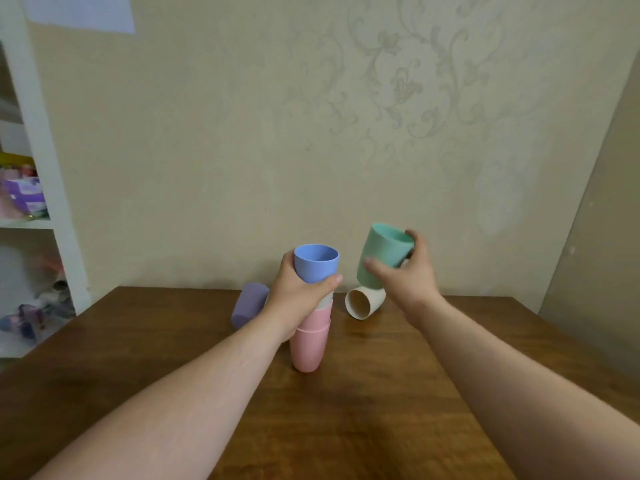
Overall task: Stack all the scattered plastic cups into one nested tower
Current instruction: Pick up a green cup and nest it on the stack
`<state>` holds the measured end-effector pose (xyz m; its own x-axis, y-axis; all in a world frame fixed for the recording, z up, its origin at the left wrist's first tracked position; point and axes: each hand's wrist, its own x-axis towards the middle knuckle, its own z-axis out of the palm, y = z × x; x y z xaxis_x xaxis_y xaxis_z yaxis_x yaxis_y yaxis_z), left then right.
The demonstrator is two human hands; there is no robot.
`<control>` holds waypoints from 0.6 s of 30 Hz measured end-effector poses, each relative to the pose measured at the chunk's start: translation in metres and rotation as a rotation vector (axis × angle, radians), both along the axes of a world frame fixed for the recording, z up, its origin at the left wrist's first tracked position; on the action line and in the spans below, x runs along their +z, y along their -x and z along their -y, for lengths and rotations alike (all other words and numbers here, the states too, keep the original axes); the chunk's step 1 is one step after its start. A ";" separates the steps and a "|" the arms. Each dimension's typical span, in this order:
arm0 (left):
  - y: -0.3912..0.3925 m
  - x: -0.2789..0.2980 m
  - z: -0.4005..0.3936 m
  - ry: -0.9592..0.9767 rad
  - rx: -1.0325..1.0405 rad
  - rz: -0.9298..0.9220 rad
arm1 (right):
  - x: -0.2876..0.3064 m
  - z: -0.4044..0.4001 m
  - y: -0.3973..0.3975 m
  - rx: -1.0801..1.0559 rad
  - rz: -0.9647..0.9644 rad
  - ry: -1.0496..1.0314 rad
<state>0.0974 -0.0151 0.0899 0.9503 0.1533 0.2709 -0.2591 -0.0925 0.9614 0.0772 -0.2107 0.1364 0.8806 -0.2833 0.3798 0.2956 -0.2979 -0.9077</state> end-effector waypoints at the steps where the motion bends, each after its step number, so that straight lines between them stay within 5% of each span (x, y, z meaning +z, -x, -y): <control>1: -0.002 -0.003 0.002 -0.021 0.028 -0.008 | 0.017 -0.004 -0.002 0.006 0.047 -0.044; 4: -0.003 -0.004 0.006 -0.084 0.094 0.013 | 0.063 -0.022 -0.002 0.099 0.120 -0.123; 8: -0.001 -0.001 0.007 -0.195 0.136 -0.005 | 0.086 -0.049 0.002 0.243 0.116 0.039; 14: -0.010 -0.002 0.005 -0.288 0.082 0.015 | 0.060 -0.073 0.003 0.264 0.071 0.263; 18: -0.004 -0.013 -0.004 -0.243 0.082 0.056 | 0.027 -0.076 -0.003 0.338 -0.084 0.232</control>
